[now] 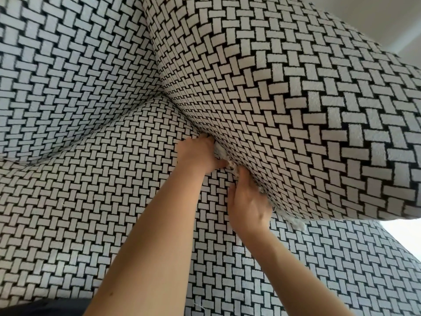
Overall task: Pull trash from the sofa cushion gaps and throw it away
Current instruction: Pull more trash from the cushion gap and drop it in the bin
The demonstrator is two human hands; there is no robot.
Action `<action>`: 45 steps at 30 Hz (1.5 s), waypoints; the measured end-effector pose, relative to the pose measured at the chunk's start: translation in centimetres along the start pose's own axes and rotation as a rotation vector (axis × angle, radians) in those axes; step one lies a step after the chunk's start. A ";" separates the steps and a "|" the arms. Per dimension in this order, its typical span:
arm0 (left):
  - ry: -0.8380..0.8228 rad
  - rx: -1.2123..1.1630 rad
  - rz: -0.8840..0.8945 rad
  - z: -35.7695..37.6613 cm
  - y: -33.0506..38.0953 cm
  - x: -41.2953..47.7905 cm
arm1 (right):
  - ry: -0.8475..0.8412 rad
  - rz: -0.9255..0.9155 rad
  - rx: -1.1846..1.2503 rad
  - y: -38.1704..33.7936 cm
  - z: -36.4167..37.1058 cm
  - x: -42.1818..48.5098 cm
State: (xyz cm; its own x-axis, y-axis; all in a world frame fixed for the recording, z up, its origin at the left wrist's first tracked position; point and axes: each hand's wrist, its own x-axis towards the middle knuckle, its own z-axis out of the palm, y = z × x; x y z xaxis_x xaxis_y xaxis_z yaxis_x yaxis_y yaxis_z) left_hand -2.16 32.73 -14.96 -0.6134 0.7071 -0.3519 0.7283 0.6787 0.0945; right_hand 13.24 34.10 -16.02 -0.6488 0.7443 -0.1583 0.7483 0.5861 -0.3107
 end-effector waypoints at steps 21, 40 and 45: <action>-0.051 -0.119 -0.200 0.5 1.6 1.6 | -0.128 0.038 0.030 0.4 -0.3 1.6; -0.076 -0.228 -0.164 1.0 1.7 1.8 | -0.202 -0.040 -0.029 0.0 -0.8 3.0; -0.063 -0.236 -0.178 1.2 1.9 1.8 | -0.229 -0.017 0.034 -0.3 -0.8 3.7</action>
State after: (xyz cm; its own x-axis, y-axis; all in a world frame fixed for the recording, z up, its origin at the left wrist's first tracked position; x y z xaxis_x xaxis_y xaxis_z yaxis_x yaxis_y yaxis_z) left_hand -1.47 35.07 -16.50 -0.6994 0.5645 -0.4384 0.5153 0.8233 0.2379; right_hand 10.73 36.90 -15.71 -0.6789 0.6401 -0.3597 0.7341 0.5844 -0.3457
